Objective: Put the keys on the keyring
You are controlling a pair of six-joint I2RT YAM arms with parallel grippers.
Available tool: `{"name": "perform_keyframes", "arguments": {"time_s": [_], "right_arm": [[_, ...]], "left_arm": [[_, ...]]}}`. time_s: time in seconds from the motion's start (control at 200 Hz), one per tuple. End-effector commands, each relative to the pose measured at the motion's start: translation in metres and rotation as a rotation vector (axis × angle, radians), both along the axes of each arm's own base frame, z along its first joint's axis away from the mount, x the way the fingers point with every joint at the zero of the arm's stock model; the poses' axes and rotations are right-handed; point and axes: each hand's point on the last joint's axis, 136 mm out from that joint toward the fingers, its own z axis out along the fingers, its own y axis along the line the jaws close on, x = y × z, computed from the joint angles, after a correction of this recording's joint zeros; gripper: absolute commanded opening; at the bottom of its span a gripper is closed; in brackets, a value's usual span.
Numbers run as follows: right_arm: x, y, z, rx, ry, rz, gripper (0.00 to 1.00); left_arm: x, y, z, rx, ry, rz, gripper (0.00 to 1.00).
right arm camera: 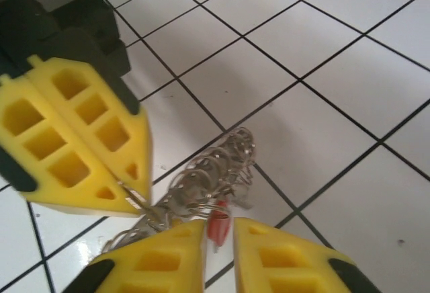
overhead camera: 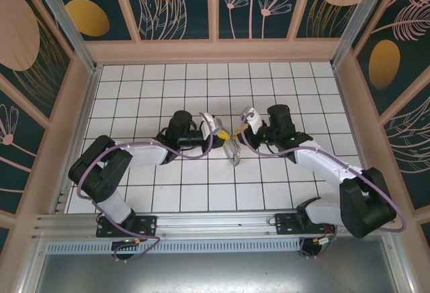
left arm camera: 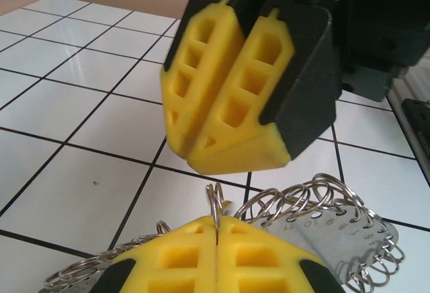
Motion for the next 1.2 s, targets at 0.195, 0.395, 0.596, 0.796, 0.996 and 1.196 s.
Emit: {"name": "perform_keyframes", "arguments": {"time_s": [0.195, 0.395, 0.596, 0.796, 0.996, 1.196], "right_arm": [[0.000, -0.011, 0.029, -0.006, -0.152, 0.008, 0.25], [-0.035, -0.005, 0.021, -0.026, -0.267, 0.223, 0.25], [-0.045, 0.001, 0.023, -0.016, -0.335, 0.317, 0.25], [-0.038, 0.002, 0.017, -0.059, -0.330, 0.327, 0.24], [-0.039, 0.006, 0.012, -0.063, -0.304, 0.354, 0.25], [-0.043, 0.009, 0.017, -0.042, -0.315, 0.374, 0.25]], "left_arm": [[-0.010, -0.004, 0.013, -0.031, -0.054, -0.076, 0.00], [-0.022, -0.005, 0.012, -0.009, -0.069, -0.154, 0.00], [-0.024, -0.005, 0.012, 0.004, -0.071, -0.177, 0.00], [-0.022, -0.007, 0.013, 0.002, -0.065, -0.180, 0.00], [-0.021, -0.009, 0.017, -0.012, -0.066, -0.172, 0.00], [-0.020, -0.009, 0.016, -0.014, -0.056, -0.171, 0.00]]}}
